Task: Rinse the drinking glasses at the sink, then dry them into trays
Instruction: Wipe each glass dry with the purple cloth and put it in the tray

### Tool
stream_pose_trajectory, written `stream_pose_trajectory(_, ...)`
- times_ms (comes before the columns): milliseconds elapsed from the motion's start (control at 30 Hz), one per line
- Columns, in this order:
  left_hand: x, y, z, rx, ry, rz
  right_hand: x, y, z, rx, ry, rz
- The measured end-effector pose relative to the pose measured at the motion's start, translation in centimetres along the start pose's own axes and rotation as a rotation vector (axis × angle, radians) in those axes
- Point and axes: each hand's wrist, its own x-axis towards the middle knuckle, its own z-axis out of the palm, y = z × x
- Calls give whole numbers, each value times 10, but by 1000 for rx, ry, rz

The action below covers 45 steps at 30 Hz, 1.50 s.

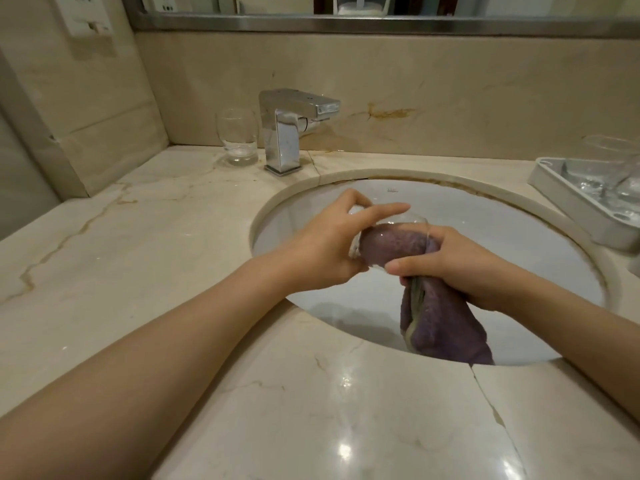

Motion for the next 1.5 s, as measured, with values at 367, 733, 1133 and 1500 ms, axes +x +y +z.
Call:
stream_pose_trajectory(367,0,3,-9,-779,-232,-450,1,15,-3,-893,107,-488)
stream_pose_trajectory(733,0,0,5,-87,-57,-131,1,-4,1,48,-34,110)
stream_pose_trajectory(1133,0,0,-10,-820,-220,-398,-1,8,-1,-872,128,-512)
stream_pose_trajectory(1500,0,0,-2,-216,9,-61,-1,-3,1,22,-8,-34)
